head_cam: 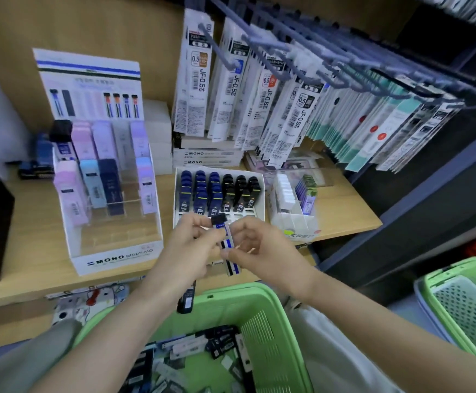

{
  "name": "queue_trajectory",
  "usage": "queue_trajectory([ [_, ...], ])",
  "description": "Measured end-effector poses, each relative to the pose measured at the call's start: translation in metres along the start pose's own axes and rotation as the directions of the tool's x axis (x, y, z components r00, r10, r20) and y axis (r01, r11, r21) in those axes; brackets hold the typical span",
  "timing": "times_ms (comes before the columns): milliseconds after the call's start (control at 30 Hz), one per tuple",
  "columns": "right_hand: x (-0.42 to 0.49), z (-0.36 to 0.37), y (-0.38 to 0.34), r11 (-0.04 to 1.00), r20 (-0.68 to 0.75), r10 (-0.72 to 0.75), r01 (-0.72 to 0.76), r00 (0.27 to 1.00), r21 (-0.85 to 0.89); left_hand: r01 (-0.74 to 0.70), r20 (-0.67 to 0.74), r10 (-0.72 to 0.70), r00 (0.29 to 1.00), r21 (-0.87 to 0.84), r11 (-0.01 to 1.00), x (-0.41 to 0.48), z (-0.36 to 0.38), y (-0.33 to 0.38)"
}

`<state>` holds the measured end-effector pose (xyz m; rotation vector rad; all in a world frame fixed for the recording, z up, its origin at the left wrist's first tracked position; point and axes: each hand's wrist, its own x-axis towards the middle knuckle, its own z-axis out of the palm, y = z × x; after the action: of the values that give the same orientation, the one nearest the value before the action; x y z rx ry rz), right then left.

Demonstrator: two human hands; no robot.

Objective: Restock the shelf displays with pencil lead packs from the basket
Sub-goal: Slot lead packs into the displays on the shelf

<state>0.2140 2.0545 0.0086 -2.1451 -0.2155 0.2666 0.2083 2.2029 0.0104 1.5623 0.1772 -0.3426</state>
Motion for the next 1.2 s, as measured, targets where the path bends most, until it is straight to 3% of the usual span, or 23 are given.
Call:
queue_trajectory([
  [133,0.016,0.005,-0.025,0.999,-0.067,-0.034,0.032,0.997,-0.03,0.021,-0.154,-0.032,0.987,-0.078,0.997,0.005,-0.022,0.002],
  [300,0.039,0.018,-0.068,0.989,-0.136,-0.136,0.143,0.981,0.044,-0.052,-0.19,0.042,0.981,-0.049,0.997,-0.009,-0.05,0.007],
  [433,0.063,0.04,-0.091,0.982,-0.192,-0.185,0.189,0.964,0.001,-0.121,-0.276,0.068,0.959,-0.181,0.976,-0.016,-0.072,0.012],
  [500,0.073,0.052,-0.097,0.981,-0.189,-0.19,0.192,0.963,-0.01,-0.161,-0.299,0.085,0.951,-0.241,0.957,-0.019,-0.086,0.013],
  [733,0.086,0.086,-0.102,0.968,-0.102,-0.239,0.229,0.966,-0.097,-0.237,-0.41,0.134,0.902,-0.21,0.949,-0.038,-0.143,0.011],
  [1033,0.095,0.13,-0.09,0.954,-0.045,-0.245,0.233,0.968,-0.191,-0.198,-0.538,0.156,0.828,-0.021,0.98,-0.053,-0.189,-0.003],
  [1200,0.094,0.142,-0.088,0.958,-0.025,-0.215,0.206,0.976,-0.2,-0.199,-0.561,0.134,0.817,-0.056,0.978,-0.055,-0.196,-0.004],
])
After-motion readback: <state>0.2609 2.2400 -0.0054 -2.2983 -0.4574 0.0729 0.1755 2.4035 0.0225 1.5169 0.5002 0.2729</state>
